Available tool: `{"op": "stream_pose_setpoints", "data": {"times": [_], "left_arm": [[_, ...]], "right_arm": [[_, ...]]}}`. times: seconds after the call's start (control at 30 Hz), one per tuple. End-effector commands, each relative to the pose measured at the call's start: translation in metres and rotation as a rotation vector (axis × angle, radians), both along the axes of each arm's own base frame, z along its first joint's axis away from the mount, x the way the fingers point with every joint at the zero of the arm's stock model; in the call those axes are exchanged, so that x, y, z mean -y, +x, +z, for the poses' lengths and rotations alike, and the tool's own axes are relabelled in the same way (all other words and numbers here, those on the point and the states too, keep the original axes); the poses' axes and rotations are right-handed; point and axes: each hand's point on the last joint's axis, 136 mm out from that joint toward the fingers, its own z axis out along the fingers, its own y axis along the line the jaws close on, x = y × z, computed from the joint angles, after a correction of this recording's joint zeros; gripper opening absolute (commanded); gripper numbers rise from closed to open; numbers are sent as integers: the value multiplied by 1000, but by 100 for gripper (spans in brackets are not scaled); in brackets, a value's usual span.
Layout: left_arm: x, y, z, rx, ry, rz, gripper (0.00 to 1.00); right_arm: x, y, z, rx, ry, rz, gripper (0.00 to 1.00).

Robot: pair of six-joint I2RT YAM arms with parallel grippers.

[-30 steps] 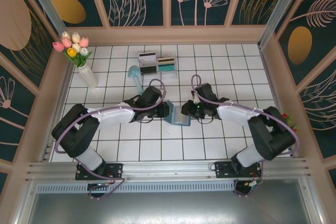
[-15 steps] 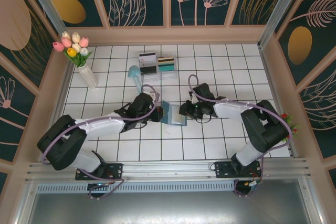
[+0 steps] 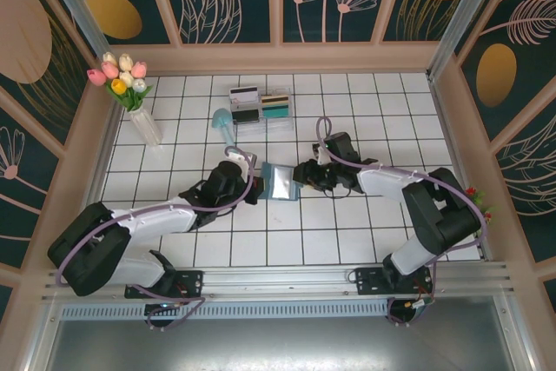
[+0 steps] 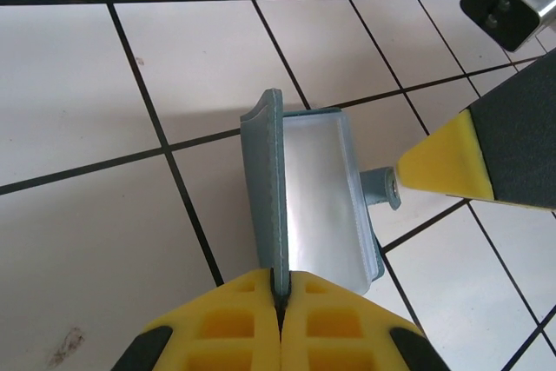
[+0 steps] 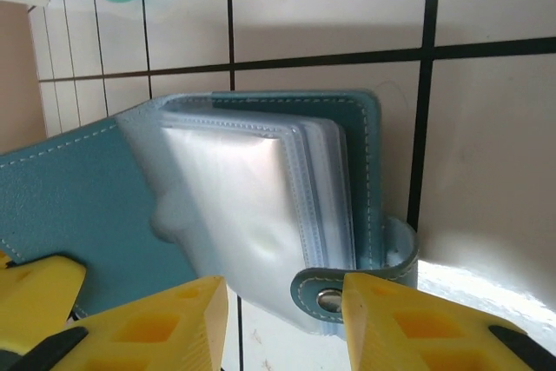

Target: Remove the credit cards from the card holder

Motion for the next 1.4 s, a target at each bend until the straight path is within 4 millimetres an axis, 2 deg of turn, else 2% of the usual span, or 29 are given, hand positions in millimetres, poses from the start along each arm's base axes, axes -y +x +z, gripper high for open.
{"op": "stream_pose_setpoints", "data": {"times": [0.0,0.13,0.27,0.33,0.4,0.5,0.6,0.77,1.03,1.37], "left_arm": [[1,12,0,-6,21,40,0],[0,15,-11,-115,40,114,0],[4,13,-18,-245,25,170,0],[3,13,-20,-285,22,200,0],[2,10,-25,-320,29,218,0],[0,7,-33,-358,45,229,0],[-2,6,-38,-373,66,234,0],[-7,4,-42,-376,97,234,0],[-16,1,-50,-385,159,254,0],[-15,2,-61,-400,175,244,0]], "right_arm": [[-12,2,11,50,50,59,41],[-3,15,24,146,-11,-8,40],[-15,9,45,235,-29,1,40],[-20,3,38,197,-70,19,40],[-18,-5,17,113,-127,17,36],[-23,-12,-1,31,-126,25,32],[-24,-8,-9,2,-139,12,30],[-13,2,-26,-21,-222,-25,30],[7,10,-36,-15,-326,-81,39],[-19,-6,-42,-76,-224,45,40]]}}
